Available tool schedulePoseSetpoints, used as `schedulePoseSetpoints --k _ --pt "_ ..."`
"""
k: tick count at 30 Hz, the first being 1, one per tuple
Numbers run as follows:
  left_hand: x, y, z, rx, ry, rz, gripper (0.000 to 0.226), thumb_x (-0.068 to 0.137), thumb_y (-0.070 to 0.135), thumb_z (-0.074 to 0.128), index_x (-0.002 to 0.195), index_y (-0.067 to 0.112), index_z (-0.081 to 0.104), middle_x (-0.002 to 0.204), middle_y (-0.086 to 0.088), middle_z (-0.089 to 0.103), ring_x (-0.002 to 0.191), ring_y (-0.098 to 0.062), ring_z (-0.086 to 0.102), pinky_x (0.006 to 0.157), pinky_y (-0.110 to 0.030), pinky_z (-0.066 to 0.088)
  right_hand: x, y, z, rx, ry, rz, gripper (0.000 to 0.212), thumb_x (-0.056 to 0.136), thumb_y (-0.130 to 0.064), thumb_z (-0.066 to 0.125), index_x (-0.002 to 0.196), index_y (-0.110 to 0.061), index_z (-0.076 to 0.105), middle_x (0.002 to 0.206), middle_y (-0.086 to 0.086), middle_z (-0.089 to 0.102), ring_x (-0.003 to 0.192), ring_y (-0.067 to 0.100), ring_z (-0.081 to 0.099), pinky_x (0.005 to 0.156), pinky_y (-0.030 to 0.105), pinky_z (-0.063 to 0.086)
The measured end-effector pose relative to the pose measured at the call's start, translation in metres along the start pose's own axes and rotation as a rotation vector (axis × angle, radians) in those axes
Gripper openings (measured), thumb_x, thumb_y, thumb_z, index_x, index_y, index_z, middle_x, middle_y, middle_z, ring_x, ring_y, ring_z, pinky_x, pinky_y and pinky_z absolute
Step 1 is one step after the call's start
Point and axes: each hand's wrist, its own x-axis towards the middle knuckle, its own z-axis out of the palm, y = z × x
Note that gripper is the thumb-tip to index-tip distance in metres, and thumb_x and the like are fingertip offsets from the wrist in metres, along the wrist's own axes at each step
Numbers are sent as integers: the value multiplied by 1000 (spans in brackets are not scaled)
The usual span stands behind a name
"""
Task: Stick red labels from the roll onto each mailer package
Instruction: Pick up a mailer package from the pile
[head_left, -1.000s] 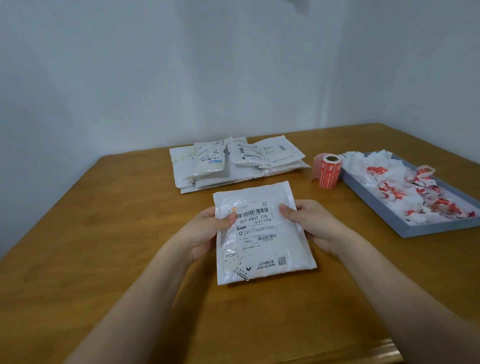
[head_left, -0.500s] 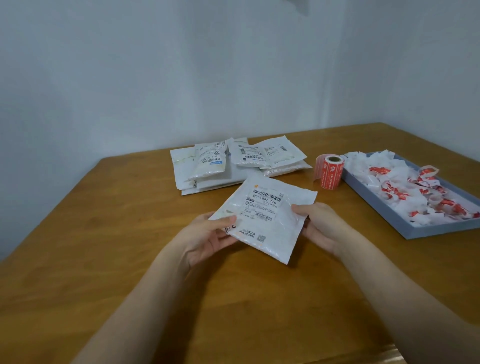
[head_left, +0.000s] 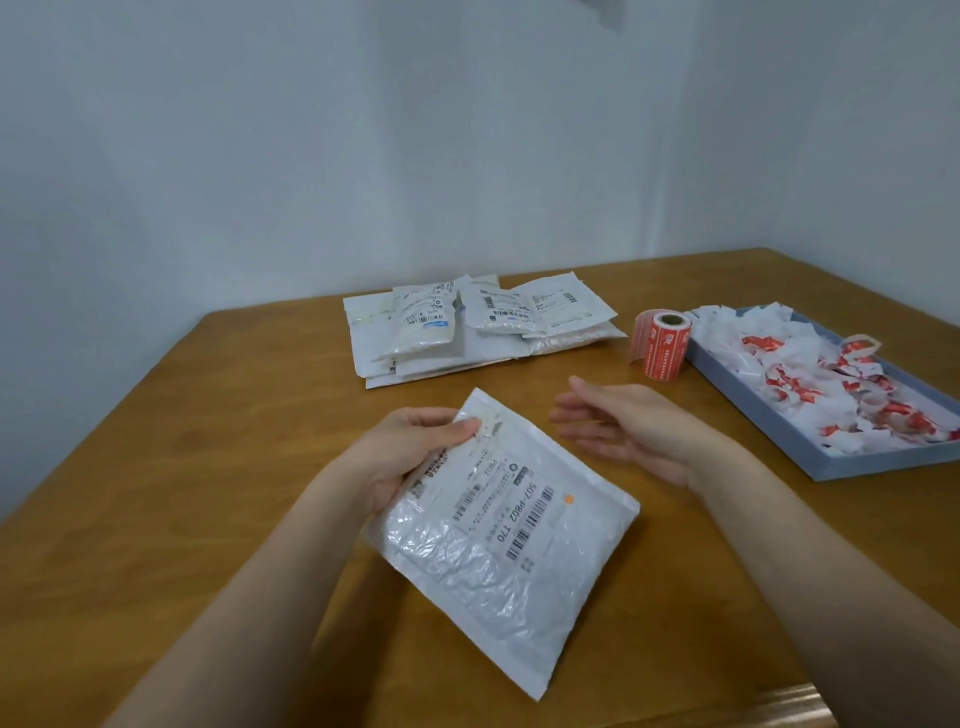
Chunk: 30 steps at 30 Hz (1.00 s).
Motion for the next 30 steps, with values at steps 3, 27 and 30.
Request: schedulePoseSetpoints --k 3,27,30 --pt "0 2 7 43 -12 27 37 75 20 76 109 7 71 101 -19 73 85 -30 72 69 -38 60 -4 0 9 -164 -102 26 53 84 -56 59 113 -13 68 103 1 74 91 11 69 80 24 52" --pt "23 -19 10 -34 177 55 22 92 7 61 113 3 65 105 -9 74 99 -24 70 94 -42 52 14 28 -10 -259 221 60 32 94 -45 56 110 -21 68 88 0 61 73 17 48 61 26 40" --pt "29 -23 11 99 308 75 27 89 13 68 114 3 62 111 -11 71 100 -22 67 96 -39 50 16 29 -11 -356 229 68 26 94 -39 58 99 -17 70 78 4 56 67 16 46 58 25 38"
